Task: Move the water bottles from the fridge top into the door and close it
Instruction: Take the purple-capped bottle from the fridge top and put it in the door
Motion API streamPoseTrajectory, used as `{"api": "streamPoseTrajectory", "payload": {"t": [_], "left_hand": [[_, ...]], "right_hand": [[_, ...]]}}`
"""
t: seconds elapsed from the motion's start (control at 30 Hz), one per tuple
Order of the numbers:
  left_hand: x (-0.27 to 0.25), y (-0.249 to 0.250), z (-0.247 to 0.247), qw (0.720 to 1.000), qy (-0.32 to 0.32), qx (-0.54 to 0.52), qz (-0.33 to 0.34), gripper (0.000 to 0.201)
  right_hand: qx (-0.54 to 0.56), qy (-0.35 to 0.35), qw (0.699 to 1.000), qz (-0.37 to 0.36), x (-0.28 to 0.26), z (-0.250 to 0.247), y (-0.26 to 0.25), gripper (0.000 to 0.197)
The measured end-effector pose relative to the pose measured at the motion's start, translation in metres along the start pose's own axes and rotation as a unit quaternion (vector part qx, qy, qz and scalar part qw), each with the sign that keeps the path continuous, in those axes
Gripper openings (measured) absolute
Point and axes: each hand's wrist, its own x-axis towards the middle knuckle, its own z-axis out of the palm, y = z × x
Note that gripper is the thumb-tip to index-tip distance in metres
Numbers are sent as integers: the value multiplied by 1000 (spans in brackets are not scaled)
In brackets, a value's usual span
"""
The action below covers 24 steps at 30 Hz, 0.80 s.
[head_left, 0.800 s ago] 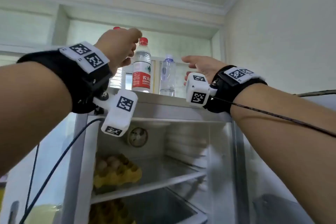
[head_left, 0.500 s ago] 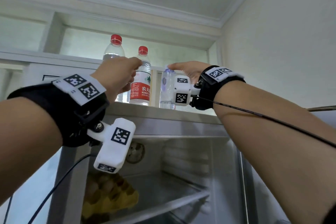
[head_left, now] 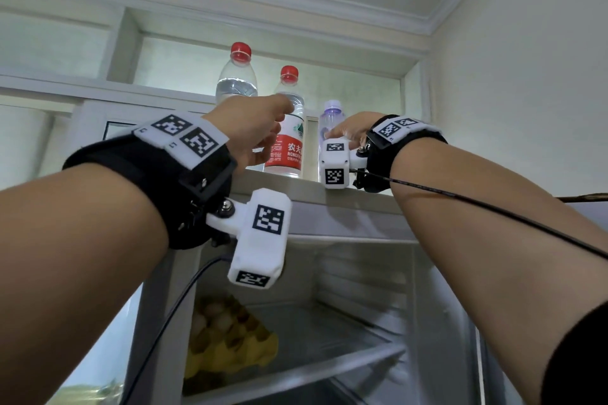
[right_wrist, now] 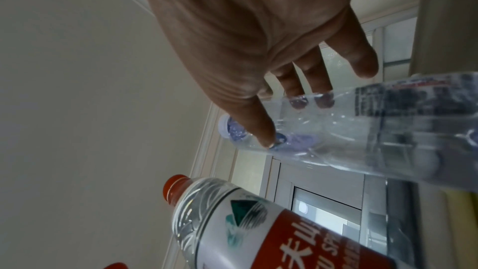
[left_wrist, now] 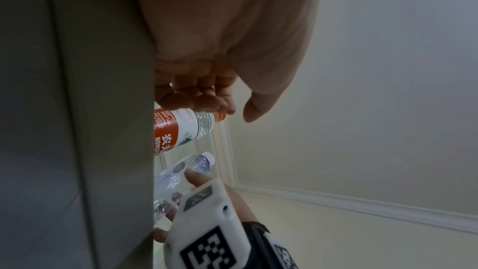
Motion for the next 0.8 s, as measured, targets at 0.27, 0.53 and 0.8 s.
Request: {"api": "streamPoseTrajectory", "payload": {"t": [0.27,0.53,0.8], "left_hand": [[-3,-1,1,1000,-4,18,-1,14],[-8,-1,2,996,12,77,45,14],[-42,-12,32,882,27,380,277,25]], "right_hand": [[105,52,993,23,-22,4,3,29],[214,136,967,-25,-68,-32,-4,69],[144,80,986,16,-133,-79,45,41]]}}
